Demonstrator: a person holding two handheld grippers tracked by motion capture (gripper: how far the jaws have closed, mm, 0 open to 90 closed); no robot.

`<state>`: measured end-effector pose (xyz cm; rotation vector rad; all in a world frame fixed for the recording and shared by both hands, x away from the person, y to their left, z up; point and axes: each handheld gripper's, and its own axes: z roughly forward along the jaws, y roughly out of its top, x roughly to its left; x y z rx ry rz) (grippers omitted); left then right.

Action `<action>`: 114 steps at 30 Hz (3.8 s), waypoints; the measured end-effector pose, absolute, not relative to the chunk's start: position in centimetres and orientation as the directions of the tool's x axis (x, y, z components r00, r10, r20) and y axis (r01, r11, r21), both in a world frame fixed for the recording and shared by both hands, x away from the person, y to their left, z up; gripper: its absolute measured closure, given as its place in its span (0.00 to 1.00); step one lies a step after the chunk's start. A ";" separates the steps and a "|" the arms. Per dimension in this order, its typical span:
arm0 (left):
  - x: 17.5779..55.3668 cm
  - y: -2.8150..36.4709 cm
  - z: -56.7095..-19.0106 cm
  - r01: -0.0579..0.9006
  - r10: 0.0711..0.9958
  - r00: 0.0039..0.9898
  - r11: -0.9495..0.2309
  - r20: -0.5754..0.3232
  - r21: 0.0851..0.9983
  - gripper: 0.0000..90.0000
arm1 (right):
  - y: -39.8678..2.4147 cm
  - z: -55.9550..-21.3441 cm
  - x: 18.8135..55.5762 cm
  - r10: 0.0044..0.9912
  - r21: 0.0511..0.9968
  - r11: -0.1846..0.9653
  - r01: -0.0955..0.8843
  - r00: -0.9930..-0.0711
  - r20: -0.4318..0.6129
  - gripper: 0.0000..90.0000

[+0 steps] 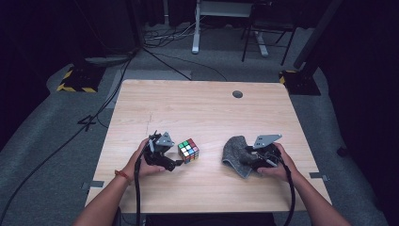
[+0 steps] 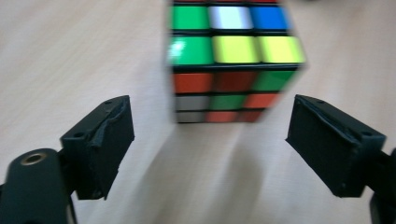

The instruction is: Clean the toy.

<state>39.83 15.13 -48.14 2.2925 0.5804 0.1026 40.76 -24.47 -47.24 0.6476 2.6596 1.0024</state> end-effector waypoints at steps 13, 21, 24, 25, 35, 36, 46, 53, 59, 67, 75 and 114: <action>40.2 11.3 -48.8 0.357 0.472 0.881 -0.629 -0.025 0.690 0.18 | -24.3 -48.7 41.2 0.495 0.668 0.655 0.354 -0.869 -0.025 0.46; 40.7 10.5 -48.9 0.331 0.469 0.883 -0.631 0.004 0.702 0.34 | -24.3 -48.8 41.1 0.499 0.672 0.650 0.354 -0.866 -0.026 0.49; 40.9 10.3 -48.8 0.313 0.441 0.897 -0.648 0.008 0.695 0.36 | -24.4 -48.8 41.1 0.502 0.678 0.642 0.358 -0.865 -0.018 0.58; 41.0 10.2 -48.8 0.312 0.438 0.899 -0.647 0.005 0.696 0.37 | -24.4 -48.8 41.1 0.504 0.680 0.640 0.358 -0.863 -0.019 0.63; 39.7 8.6 -47.7 0.245 0.354 0.935 -0.676 0.014 0.695 0.37 | -24.7 -48.1 40.8 0.486 0.708 0.632 0.314 -0.873 -0.047 0.84; 39.5 8.5 -47.5 0.237 0.350 0.936 -0.678 0.023 0.696 0.37 | -24.9 -47.9 40.8 0.486 0.715 0.625 0.312 -0.873 -0.045 0.84; 39.1 5.9 -46.4 0.169 0.283 0.958 -0.702 0.053 0.691 0.37 | -25.1 -43.2 39.0 0.446 0.829 0.514 0.221 -0.894 -0.039 0.84; 38.6 3.2 -46.4 0.130 0.235 0.969 -0.734 0.071 0.666 0.37 | -22.3 -42.3 38.0 0.349 0.841 0.513 0.175 -0.937 -0.018 0.84; 37.8 1.2 -45.7 0.075 0.187 0.977 -0.741 0.098 0.668 0.37 | -19.7 -42.2 37.0 0.288 0.824 0.549 0.141 -0.957 -0.028 0.84; 37.8 1.8 -45.9 0.093 0.191 0.979 -0.743 0.077 0.662 0.38 | -19.9 -42.2 37.0 0.345 0.781 0.606 0.150 -0.934 -0.089 0.84; 37.8 3.0 -45.3 0.085 0.191 0.978 -0.736 0.087 0.671 0.38 | -21.5 -43.0 37.8 0.393 0.773 0.604 0.193 -0.916 -0.078 0.84; 37.7 3.6 -43.9 0.074 0.245 0.960 -0.683 0.133 0.726 0.37 | -21.1 -44.0 37.5 0.377 0.817 0.539 0.206 -0.926 -0.015 0.85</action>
